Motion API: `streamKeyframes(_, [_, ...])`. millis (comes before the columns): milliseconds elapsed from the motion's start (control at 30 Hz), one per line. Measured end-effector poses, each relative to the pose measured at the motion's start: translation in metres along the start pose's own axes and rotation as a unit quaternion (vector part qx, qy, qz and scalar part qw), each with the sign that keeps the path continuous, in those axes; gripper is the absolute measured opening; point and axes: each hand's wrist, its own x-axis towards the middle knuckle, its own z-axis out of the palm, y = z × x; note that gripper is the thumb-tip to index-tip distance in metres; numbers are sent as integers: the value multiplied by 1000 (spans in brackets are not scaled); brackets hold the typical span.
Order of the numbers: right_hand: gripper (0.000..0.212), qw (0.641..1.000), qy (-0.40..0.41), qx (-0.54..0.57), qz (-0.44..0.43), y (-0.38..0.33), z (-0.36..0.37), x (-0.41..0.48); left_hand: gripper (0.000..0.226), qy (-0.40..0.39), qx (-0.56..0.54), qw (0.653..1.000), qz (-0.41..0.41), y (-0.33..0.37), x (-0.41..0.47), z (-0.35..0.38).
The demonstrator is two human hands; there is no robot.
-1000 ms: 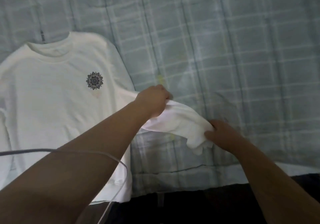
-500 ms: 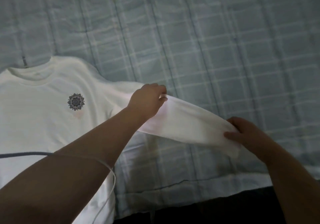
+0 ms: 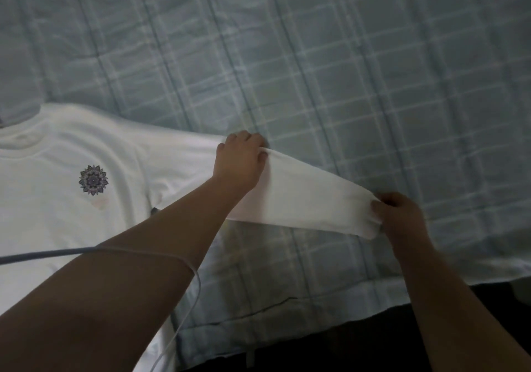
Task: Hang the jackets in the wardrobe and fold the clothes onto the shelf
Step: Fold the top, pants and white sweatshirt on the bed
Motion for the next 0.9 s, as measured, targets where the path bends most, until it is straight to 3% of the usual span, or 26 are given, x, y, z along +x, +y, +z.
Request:
streamKeyframes(167, [10, 993, 115, -4, -33, -1, 5, -15, 22, 15, -12, 1000, -8, 1, -1, 2])
streamKeyframes(267, [11, 981, 165, -32, -101, 1, 10, -19, 19, 31, -14, 999, -13, 3, -3, 6])
streamKeyframes(500, [18, 971, 136, -153, -123, 21, 24, -13, 17, 89, 11, 996, 2, 1, -11, 17])
streamKeyframes(600, [19, 970, 124, -169, -120, 19, 24, -12, 29, 100, -4, 995, -14, 9, -15, 14])
streamKeyframes(700, [20, 973, 128, -128, -142, 7, 16, -24, 44, 138, -59, 988, 23, 26, -25, 3])
streamKeyframes(767, [18, 973, 122, -73, -184, -4, 13, -39, 35, 101, -183, 977, 30, 49, -41, -4])
streamKeyframes(833, [19, 976, 102, -3, -192, -18, 14, -56, 20, -18, -308, 951, 1, 72, -57, -6])
streamKeyframes(900, [29, 979, 67, 54, -183, -32, 20, -73, 10, -133, -443, 885, -53, 91, -73, -7])
